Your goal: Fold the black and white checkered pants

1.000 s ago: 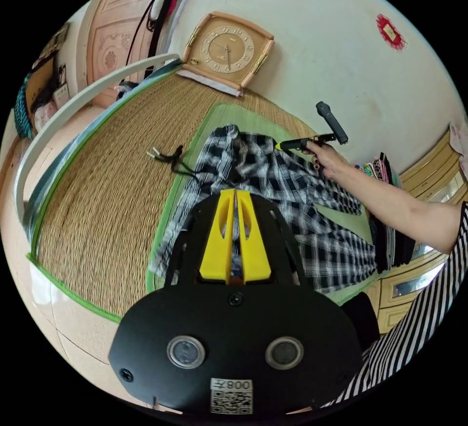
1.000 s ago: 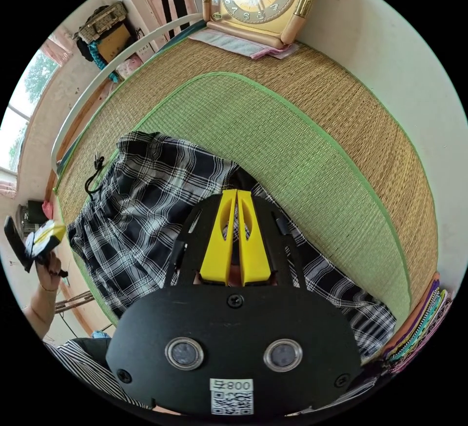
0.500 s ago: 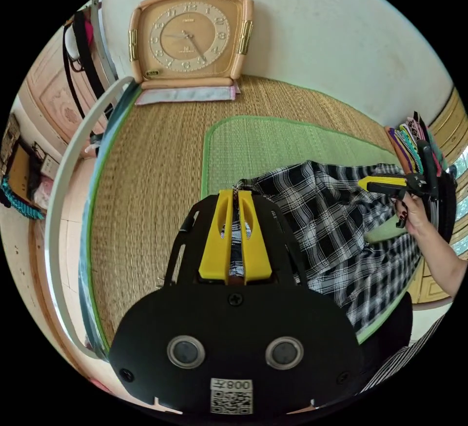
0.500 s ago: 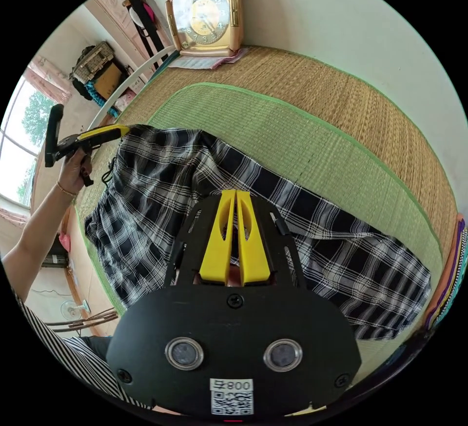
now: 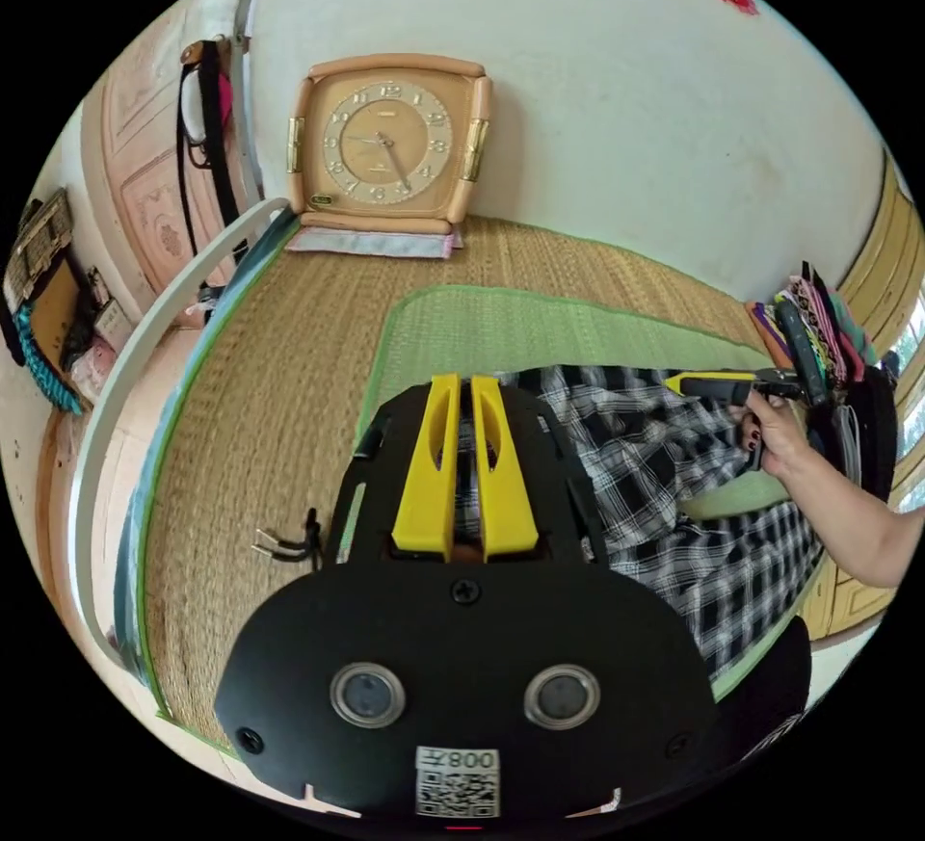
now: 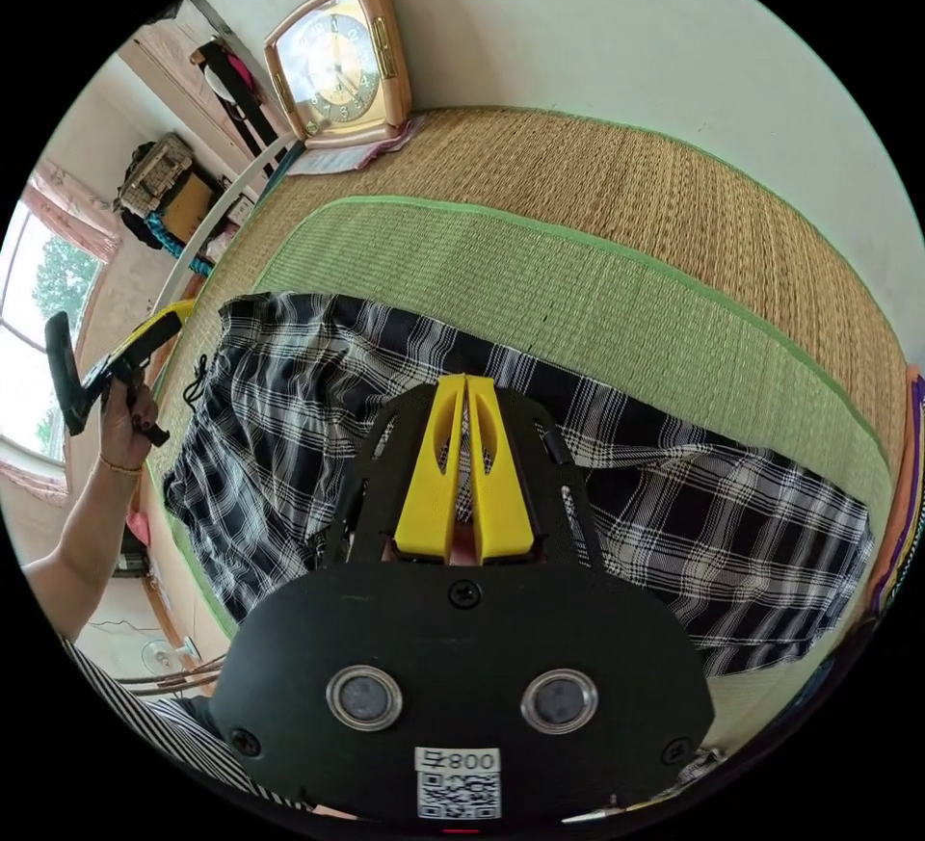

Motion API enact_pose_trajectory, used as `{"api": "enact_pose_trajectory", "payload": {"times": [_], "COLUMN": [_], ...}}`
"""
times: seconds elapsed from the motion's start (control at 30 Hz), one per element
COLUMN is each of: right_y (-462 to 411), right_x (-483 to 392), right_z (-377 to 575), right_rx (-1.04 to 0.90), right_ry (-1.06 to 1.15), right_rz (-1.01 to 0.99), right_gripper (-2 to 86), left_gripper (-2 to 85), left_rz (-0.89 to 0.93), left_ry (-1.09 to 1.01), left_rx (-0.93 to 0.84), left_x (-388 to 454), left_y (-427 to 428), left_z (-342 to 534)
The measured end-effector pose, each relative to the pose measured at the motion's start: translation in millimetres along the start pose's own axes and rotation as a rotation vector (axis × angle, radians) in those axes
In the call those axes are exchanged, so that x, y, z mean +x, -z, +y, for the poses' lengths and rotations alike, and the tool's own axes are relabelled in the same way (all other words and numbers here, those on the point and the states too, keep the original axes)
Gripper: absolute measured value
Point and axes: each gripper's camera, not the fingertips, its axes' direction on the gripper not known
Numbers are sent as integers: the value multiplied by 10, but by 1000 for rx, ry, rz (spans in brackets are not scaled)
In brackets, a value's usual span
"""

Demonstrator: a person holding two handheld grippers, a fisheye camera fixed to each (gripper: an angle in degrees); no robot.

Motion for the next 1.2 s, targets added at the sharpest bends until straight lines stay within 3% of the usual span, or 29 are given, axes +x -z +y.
{"api": "enact_pose_trajectory", "payload": {"times": [0.1, 0.2, 0.4, 0.57, 0.7, 0.9, 1.07, 1.2], "right_y": [-71, -104, 35, 457, 416, 613, 1196, 1428], "right_x": [186, 388, 643, 777, 978, 1268, 2091, 2670], "right_z": [70, 47, 110, 1061, 1708, 2222, 2812, 3120], "right_rx": [-33, -31, 13, 78, 43, 135, 288, 301], "right_ry": [-29, -48, -43, -44, -140, -266, -445, -566], "right_rz": [58, 33, 47, -22, -2, -67, 109, 264], "right_gripper": [-2, -2, -1, 0, 1, 5, 40, 76], "left_gripper": [7, 4, 1, 1, 2, 10, 52, 68], "left_rz": [55, -25, -17, 216, 175, 231, 463, 593], "left_ry": [-45, -6, 65, -50, -111, -87, -253, -355], "left_rx": [-148, -258, -204, -168, -284, -199, -163, -185], "left_x": [274, 341, 384, 903, 1168, 1400, 2163, 2884], "left_y": [-288, -521, -406, -248, -464, -320, -378, -629], "left_z": [-93, -287, -619, -614, -660, -959, -1402, -1666]}}
